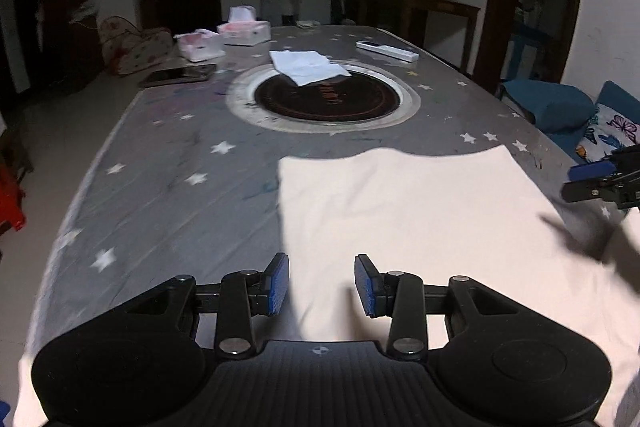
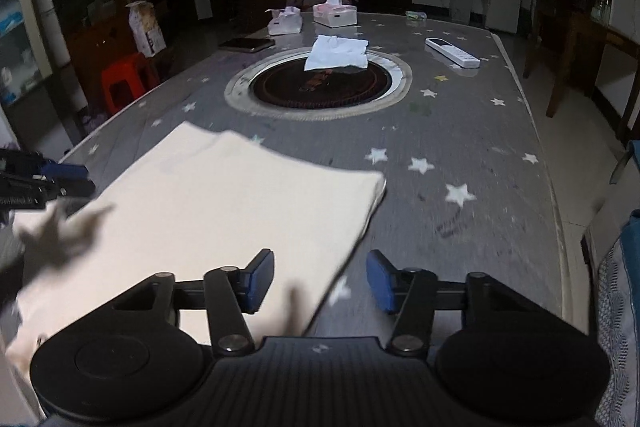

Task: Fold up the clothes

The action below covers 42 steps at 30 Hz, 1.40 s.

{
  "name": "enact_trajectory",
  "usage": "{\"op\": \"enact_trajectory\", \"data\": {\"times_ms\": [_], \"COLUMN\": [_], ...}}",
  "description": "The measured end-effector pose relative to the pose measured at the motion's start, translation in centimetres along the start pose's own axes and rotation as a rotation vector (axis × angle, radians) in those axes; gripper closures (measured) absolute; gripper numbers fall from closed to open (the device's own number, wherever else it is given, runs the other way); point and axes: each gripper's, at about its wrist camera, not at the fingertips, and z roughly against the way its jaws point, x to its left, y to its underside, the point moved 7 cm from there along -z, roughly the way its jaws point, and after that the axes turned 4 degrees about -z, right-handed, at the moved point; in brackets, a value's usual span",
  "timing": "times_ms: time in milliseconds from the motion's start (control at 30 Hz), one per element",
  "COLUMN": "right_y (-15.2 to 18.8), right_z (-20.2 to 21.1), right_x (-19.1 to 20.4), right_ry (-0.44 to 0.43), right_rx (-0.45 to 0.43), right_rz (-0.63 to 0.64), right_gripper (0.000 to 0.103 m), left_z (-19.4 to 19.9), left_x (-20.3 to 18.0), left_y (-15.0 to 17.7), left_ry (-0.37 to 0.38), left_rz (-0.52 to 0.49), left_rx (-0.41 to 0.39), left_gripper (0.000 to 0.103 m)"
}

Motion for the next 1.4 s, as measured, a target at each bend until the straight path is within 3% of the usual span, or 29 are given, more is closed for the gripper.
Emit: {"op": "enact_trajectory", "data": {"times_ms": [300, 400, 600, 800, 933, 1133, 1400], "right_y": [-2.8, -3.1, -3.8, -5.1, -5.7, -5.0, 1.2], "right_z": [-6.1, -7.4, -8.8, -10.3, -9.6, -6.1, -1.6], "right_x": [-2.6, -3.5, -3.2, -2.9, -2.6, 0.1, 6.5], "right_ry": [0.032, 0.042, 0.065, 0.128, 0.132, 0.036, -0.12], "right_rx": [0.044, 0.06, 0.054, 0.029, 0.013, 0.007, 0.071], "right_rz": [-0.083, -0.101, -0.049, -0.002, 0.015, 0.068, 0.214], "right_gripper": [0.074, 0.085, 0.096, 0.095, 0.091, 0.085, 0.075], "left_z": [-6.5, -8.2, -9.9, -11.0, -10.7, -7.7, -1.6], "left_x": [-0.4, 0.1, 1.1, 2.4, 2.9, 1.1, -5.0], "left_y": [-3.7, -4.0, -4.6, -5.4, -5.6, -5.0, -0.3], "left_ry": [0.037, 0.034, -0.004, -0.092, -0.073, -0.007, 0.12], "left_rz": [-0.01, 0.004, -0.019, -0.037, 0.001, 0.008, -0.065], "left_rx": [0.021, 0.034, 0.012, -0.003, -0.001, -0.023, -0.031], "left_gripper": [0.071, 0.076, 0.085, 0.087, 0.086, 0.086, 0.085]}}
